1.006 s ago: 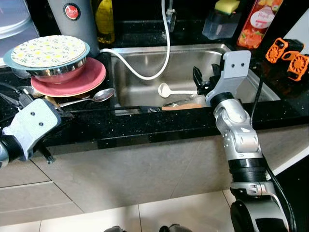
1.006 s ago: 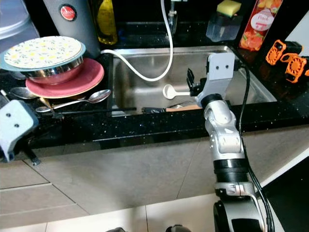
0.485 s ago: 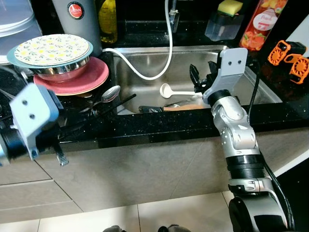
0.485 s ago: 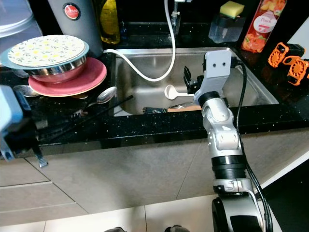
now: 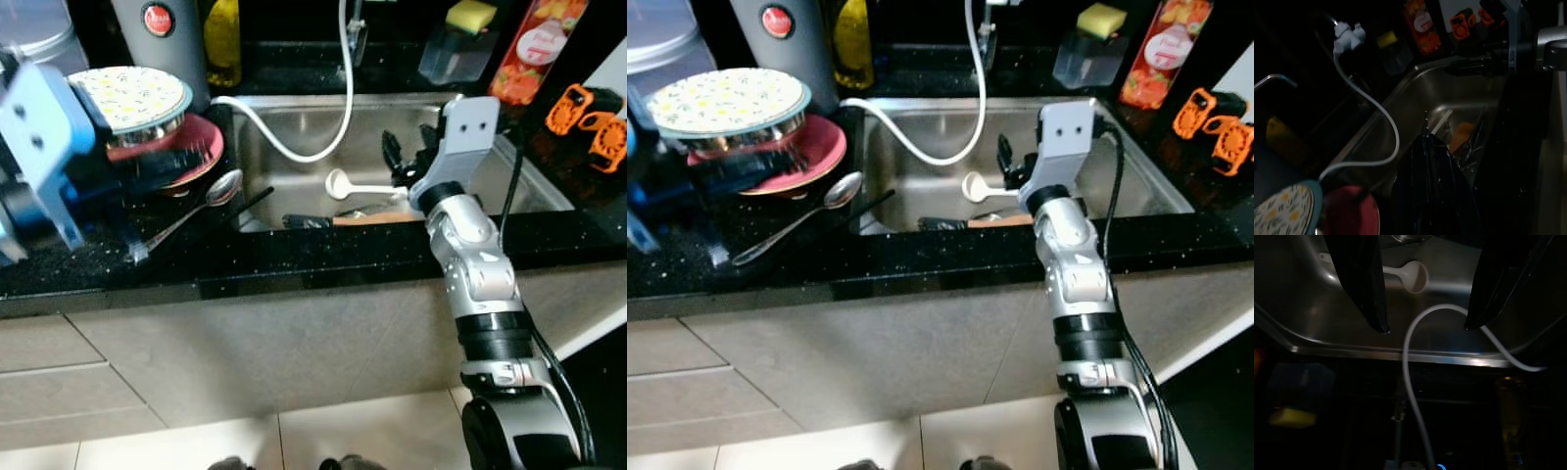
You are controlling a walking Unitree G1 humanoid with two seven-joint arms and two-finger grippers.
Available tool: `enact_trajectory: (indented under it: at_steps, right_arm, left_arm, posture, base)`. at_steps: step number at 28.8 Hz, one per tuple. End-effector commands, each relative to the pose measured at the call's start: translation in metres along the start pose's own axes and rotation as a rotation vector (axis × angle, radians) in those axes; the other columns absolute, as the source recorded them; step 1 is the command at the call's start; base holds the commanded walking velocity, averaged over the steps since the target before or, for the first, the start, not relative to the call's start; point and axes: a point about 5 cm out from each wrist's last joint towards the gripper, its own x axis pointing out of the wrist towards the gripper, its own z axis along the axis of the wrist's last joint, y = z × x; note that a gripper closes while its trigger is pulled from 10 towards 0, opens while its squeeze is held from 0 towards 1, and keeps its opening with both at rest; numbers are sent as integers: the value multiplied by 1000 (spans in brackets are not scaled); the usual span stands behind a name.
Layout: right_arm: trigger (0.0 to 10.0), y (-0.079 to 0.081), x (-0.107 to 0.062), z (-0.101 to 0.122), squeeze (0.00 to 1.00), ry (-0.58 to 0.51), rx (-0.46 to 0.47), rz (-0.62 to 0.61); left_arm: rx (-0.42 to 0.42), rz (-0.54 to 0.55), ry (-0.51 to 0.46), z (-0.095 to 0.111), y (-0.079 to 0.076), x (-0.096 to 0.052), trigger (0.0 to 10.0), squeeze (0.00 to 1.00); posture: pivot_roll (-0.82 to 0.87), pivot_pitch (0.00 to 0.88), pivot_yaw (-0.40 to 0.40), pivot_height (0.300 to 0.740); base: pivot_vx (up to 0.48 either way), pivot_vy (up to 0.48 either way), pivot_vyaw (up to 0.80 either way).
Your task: Kitchen organization
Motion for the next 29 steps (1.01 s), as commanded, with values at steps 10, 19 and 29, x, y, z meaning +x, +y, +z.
enact_trajectory:
  at_steps: [10, 19, 29]
  right_arm:
    - [10000, 64, -15, 26, 0, -199, 8, 329]
    - [10000, 91, -21, 24, 0, -219, -59, 401]
    - [10000, 78, -13, 14, 0, -167, -164, 245]
  left_arm:
    - [-209, 177, -208, -11, 35, 75, 10000, 0]
    - [-428, 128, -267, -18, 22, 110, 10000, 0]
    - [-453, -45, -333, -4, -5, 119, 10000, 0]
  posture:
    - [120, 23, -24, 740]
    - [102, 18, -11, 740]
    - [96, 17, -2, 740]
  base:
    - [0, 0, 0]
    - [0, 0, 0]
    - [0, 0, 0]
